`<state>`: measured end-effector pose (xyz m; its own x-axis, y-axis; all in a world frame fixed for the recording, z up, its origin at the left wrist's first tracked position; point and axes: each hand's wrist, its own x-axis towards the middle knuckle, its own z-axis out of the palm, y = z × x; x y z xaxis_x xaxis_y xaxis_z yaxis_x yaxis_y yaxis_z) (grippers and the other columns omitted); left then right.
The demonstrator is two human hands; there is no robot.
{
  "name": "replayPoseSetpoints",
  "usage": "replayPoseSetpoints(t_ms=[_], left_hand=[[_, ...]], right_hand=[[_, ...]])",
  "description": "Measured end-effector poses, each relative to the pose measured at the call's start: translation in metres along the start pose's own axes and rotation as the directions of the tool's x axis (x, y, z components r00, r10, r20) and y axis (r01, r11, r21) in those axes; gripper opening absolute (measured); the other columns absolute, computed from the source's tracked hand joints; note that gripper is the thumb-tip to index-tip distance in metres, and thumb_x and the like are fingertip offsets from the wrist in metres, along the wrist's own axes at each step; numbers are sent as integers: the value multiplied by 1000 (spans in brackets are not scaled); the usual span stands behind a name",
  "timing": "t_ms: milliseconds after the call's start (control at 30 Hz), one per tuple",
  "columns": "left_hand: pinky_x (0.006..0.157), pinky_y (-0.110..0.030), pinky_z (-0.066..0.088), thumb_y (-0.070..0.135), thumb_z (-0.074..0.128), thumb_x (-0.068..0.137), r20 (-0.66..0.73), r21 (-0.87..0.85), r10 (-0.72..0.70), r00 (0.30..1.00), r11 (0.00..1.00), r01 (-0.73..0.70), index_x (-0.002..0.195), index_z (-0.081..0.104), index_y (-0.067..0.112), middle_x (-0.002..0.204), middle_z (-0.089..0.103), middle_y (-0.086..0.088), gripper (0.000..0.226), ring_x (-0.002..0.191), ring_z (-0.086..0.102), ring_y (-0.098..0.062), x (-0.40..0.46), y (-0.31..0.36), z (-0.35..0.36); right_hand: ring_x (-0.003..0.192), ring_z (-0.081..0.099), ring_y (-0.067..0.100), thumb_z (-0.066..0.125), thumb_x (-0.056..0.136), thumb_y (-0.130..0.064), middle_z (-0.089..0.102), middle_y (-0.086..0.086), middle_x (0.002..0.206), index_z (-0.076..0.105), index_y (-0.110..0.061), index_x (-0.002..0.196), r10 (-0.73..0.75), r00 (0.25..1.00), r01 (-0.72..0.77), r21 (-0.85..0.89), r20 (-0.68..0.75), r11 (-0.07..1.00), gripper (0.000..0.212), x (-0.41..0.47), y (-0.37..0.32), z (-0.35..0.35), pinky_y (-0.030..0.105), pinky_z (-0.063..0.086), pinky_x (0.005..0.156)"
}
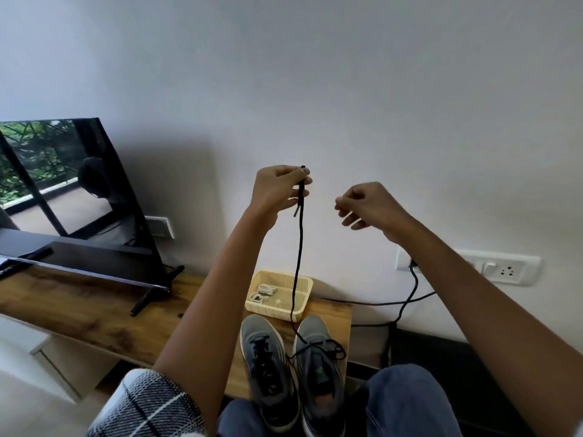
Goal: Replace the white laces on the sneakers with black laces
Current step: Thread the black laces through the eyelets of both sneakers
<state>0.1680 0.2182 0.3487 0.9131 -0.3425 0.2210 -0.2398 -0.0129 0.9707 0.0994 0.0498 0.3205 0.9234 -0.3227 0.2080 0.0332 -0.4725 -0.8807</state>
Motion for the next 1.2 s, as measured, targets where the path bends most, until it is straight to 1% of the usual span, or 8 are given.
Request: replayPoseSetpoints(t_ms=[133, 267, 467, 667, 767, 900, 1033, 1200], left_hand=[[57, -19, 47, 16, 61, 92, -182, -14, 26, 983, 999, -29, 95, 68, 6, 73, 63, -1, 12, 57, 56, -10, 5, -36, 6], [47, -13, 41, 12, 59, 93, -98, 115, -94, 991, 988, 105, 94, 67, 4, 75, 64, -4, 12, 57, 55, -10, -11, -105, 19], [68, -35, 48, 22, 57, 94, -32, 372, -329, 944, 873, 317, 82, 60, 16, 83, 64, -6, 14, 75, 59, -23, -50, -223, 36], [79, -29, 44, 27, 44, 98, -90, 578, -512, 854, 672, 463, 115, 60, 12, 111, 64, -8, 27, 100, 60, -24, -96, -299, 50], [86, -33, 48, 38, 52, 94, -102, 635, -514, 852, 625, 453, 119, 52, 23, 115, 56, -4, 30, 105, 56, -22, -111, -316, 57], [83, -32, 49, 30, 60, 90, -151, 717, -455, 878, 561, 414, 119, 42, 26, 120, 47, 0, 35, 110, 51, -19, -111, -323, 62], [81, -31, 49, 22, 53, 94, -133, 807, -441, 888, 471, 355, 129, 39, 18, 129, 47, -3, 38, 113, 54, -20, -101, -330, 67], [78, -28, 51, 12, 39, 101, -71, 913, -424, 903, 336, 230, 127, 41, 7, 126, 54, -9, 27, 107, 62, -21, -96, -337, 69]], right_hand=[[58, 54, 18, 58, 89, -5, 61, 12, 73, 65, -1, 82, 187, 972, -177, -82, 144, 981, 11, -3, 67, 33, 21, 41, 47], [56, 51, 16, 58, 88, -8, 59, 12, 69, 58, -8, 68, 341, 917, -278, -278, 209, 919, 20, -20, 157, 78, 20, 40, 46], [64, 46, 17, 51, 90, -6, 50, 12, 67, 52, 4, 63, 536, 826, -397, -494, 175, 773, 30, -48, 253, 127, 26, 32, 59], [57, 44, 15, 65, 89, -17, 45, 3, 63, 53, -7, 75, 789, 608, -793, 8, 90, 610, 21, -69, 297, 155, 25, 35, 52], [52, 46, 18, 65, 90, -15, 49, 6, 60, 50, -9, 67, 833, 547, -818, 259, 76, 514, 28, -69, 303, 165, 25, 34, 45], [64, 57, 24, 67, 87, -12, 62, 12, 72, 59, -7, 64, 813, 581, -772, 289, -42, 566, 25, -59, 306, 174, 33, 46, 59], [104, 58, 28, 60, 88, -21, 59, 10, 116, 61, -7, 114, 673, 720, -690, -69, -172, 721, 29, -46, 303, 173, 36, 48, 86], [120, 50, 25, 53, 95, -20, 64, 0, 119, 66, -17, 115, 481, 876, -405, -486, 36, 774, 24, -32, 304, 175, 40, 38, 99]])
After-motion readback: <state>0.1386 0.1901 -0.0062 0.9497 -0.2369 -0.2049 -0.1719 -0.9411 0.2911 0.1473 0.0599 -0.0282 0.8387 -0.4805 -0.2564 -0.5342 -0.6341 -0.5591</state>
